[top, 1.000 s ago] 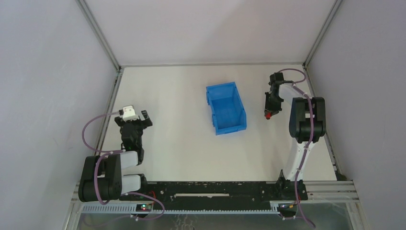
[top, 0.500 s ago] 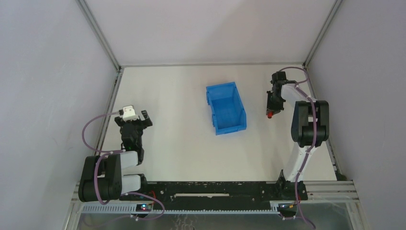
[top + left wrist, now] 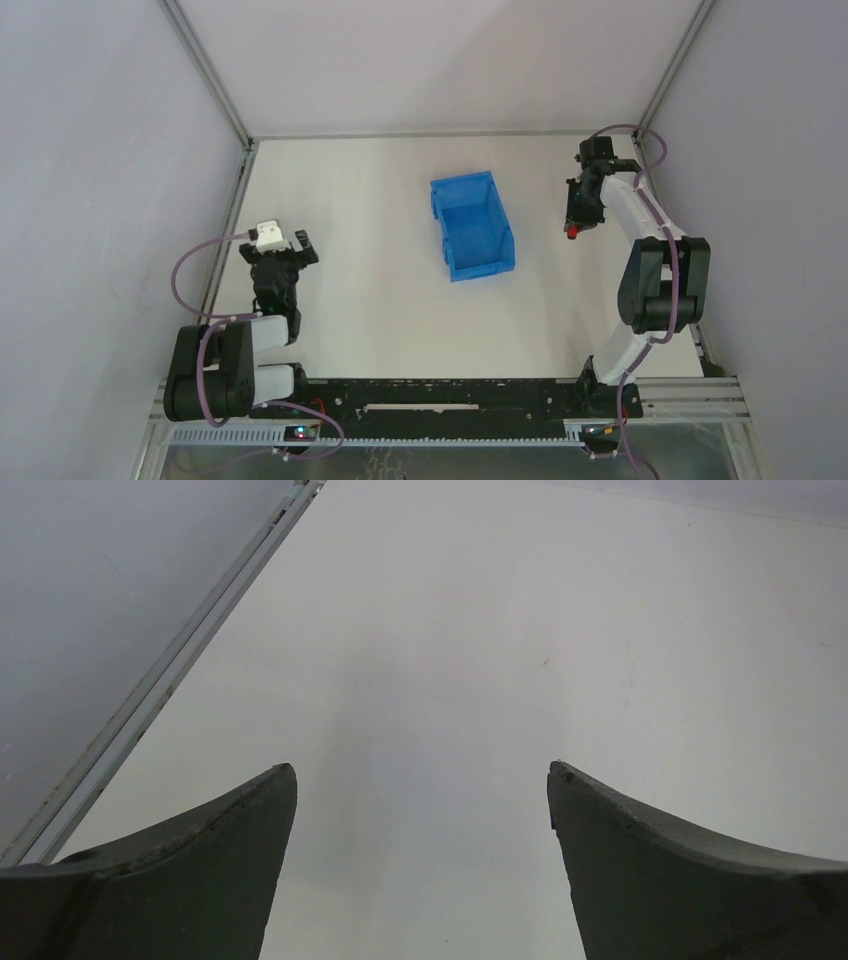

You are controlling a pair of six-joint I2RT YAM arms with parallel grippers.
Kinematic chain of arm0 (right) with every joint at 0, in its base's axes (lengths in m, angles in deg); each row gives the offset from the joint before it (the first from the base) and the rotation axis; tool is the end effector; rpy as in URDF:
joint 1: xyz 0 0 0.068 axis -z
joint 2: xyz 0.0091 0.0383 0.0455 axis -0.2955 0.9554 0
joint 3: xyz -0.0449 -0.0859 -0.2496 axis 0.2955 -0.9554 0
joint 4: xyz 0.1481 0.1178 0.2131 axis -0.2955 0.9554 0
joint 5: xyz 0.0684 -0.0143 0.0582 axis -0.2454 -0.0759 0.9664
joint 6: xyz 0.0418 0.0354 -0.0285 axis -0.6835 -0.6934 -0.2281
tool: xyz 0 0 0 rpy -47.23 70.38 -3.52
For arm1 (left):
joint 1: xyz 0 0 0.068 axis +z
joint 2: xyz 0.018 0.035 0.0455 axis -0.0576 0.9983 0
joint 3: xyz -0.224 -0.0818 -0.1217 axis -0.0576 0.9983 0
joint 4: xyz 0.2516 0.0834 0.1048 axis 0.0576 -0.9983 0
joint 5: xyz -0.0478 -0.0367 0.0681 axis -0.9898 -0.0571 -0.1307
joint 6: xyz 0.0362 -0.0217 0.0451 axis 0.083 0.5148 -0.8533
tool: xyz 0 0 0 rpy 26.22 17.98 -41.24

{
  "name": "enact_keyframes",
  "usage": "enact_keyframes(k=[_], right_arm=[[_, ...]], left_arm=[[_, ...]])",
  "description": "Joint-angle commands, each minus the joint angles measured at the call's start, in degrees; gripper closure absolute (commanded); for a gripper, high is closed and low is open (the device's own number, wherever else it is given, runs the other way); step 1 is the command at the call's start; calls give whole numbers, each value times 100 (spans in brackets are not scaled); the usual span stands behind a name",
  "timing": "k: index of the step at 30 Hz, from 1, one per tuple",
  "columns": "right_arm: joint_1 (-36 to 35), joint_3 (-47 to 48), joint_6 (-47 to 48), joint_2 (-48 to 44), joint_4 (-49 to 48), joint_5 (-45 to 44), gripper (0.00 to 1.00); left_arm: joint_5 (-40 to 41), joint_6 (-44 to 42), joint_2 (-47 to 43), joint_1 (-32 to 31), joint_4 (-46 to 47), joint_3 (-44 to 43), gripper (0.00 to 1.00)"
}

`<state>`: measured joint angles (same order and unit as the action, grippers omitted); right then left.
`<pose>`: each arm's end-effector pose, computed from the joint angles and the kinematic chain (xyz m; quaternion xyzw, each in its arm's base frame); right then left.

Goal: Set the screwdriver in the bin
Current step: Pick up the screwdriver from the center of the board, then place the screwdriver in the bin.

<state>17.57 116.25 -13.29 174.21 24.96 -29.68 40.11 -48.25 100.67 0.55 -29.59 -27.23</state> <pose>0.3821 -0.0044 0.2205 0.0550 0.9800 -0.0107 0.1912 0.2345 0.0235 0.1334 -0.0969 0.7335 0.0688 0.6692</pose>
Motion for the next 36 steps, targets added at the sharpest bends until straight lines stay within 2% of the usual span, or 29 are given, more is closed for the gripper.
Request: enact_keyframes(k=[1,10,18,36], right_arm=[[-12,408,64,-411,412,-43,89],[-658,906,21,-735,806,-59,86],[-1526,1437,-102,-956,879,-123,86],[-2923,2502,-160,-518,1218,-204,87]], left_arm=[[88,-90,-55,-29,210,-208,0],[83,-90,-55,-39,210,-210,0],[87,-90,-55,-35,210,-214,0],[90,-94,-55,-31,210,-208,0]])
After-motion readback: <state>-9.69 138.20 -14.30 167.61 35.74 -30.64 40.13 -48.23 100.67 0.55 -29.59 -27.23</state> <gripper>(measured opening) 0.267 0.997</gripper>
